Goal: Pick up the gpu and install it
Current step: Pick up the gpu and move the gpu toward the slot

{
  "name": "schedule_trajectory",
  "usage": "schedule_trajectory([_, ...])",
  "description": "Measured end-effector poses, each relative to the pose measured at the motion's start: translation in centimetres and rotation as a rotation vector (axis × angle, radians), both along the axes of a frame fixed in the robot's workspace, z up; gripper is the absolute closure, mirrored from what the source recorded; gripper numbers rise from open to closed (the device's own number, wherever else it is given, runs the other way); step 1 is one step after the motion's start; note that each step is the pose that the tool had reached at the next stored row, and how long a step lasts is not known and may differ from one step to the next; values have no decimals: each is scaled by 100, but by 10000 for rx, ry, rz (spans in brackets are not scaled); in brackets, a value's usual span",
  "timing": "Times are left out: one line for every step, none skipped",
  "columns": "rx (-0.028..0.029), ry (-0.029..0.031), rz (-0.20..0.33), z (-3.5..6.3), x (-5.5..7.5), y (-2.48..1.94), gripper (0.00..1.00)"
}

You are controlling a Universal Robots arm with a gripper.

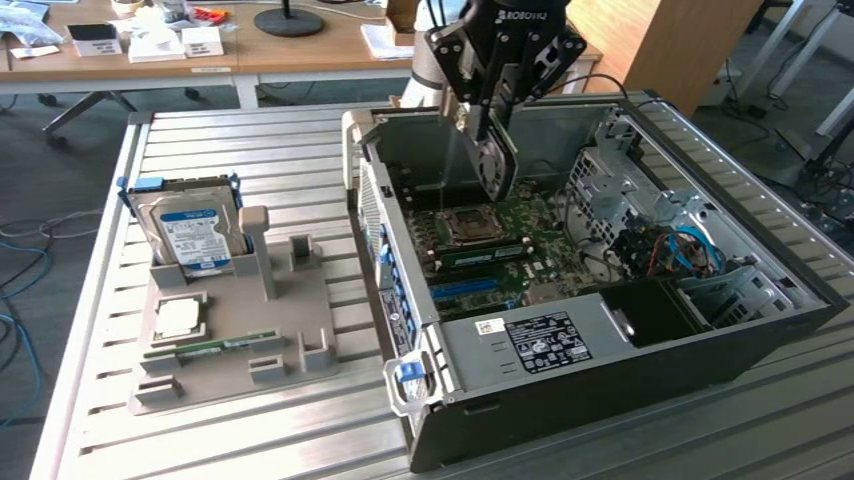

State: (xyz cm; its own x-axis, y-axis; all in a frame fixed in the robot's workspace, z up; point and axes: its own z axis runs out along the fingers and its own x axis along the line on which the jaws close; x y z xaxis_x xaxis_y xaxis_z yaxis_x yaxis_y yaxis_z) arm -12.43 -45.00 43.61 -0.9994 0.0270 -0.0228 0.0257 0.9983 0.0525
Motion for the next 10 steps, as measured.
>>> schedule_trajectory([0,0,0,0,16,0,73])
schedule_trajectory([0,0,0,0,30,0,73])
schedule_trajectory([0,0,0,0,44,0,73])
schedule_trajectory([0,0,0,0,58,0,73])
schedule_trajectory([0,-1,-1,0,72,0,73])
schedule_trajectory([0,-1,-1,0,85,0,73])
schedule_trajectory([0,0,-1,0,100,0,73])
schedule_trajectory([-1,0,0,0,113,0,73])
schedule_trajectory([-1,0,0,0,123,0,73])
schedule_trajectory([-1,0,0,0,130,0,73])
